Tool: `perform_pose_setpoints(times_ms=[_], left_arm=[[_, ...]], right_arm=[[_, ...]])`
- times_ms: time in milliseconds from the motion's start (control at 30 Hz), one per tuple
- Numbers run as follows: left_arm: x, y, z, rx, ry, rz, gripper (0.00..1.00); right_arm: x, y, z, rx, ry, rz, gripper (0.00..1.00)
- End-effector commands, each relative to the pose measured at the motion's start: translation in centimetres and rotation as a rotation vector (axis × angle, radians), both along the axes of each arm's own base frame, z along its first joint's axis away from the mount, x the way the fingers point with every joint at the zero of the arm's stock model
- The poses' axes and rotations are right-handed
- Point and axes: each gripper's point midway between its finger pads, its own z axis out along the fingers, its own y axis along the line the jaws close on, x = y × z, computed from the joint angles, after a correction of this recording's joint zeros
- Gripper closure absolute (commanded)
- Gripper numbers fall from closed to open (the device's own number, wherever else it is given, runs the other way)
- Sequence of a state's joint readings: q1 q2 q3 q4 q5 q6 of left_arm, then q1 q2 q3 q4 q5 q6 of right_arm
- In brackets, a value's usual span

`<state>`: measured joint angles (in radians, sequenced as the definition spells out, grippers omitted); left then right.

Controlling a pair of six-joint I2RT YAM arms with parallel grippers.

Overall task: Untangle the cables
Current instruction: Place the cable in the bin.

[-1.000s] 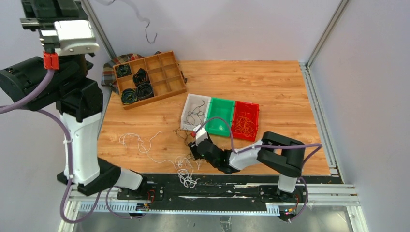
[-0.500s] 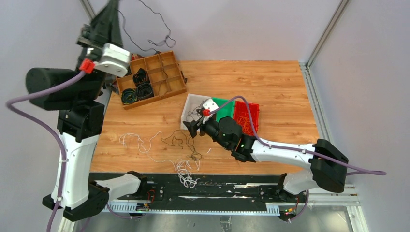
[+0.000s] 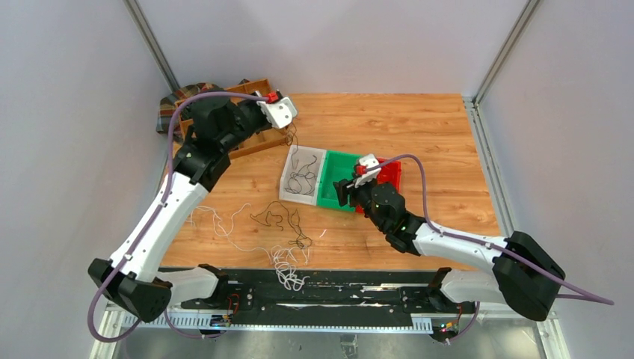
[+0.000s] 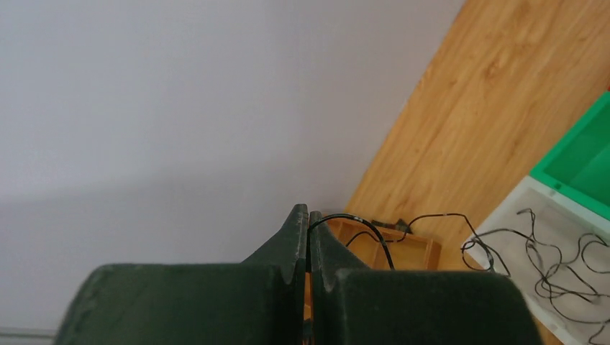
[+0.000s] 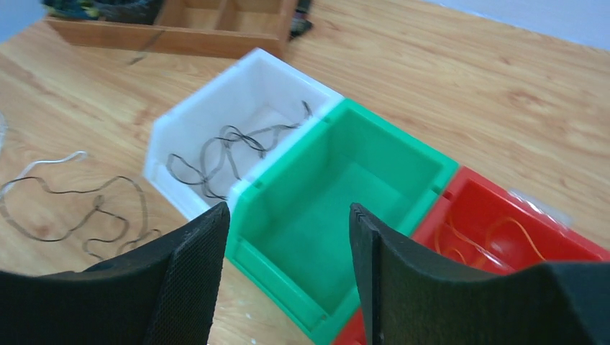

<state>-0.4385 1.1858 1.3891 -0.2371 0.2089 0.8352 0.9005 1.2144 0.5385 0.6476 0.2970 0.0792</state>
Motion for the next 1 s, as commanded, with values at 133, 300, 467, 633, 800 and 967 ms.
perform_pose_setpoints(times_ms=[133,300,467,633,800,967], left_arm=[[2.3,-1.8,-5.5,0.128,0.047,-0.010,1.00],[3.8,-2.3,-10.1,0.218,0.100,-0.007,1.00],[4.7,-2.9,-14.2,0.304,0.151,-0.024,1.00],[4.6,-4.2,-17.9,0.367,0.219,-0.059,1.00],[4.5,-6.3,-21.0,0.386,0.342,-0.078,1.00],[5.0,-6.9,-24.7,0.387,0.502,-0.036,0.99]], right_arm=[[2.3,-4.4,-0.8,0.061,-0.027,-0.167,0.41],[2.4,-4.7,-1.6,0.068,-0.039,-0.169,0.42],[2.4,-5.4,-2.4,0.085,-0.040,-0.185,0.42],[2.4,-6.1,-3.0,0.106,-0.042,-0.202,0.42],[2.0,-6.2,-3.5,0.142,-0.035,-0.200,0.43],[1.4,-6.6,-4.1,0.169,-0.030,-0.196,0.44]])
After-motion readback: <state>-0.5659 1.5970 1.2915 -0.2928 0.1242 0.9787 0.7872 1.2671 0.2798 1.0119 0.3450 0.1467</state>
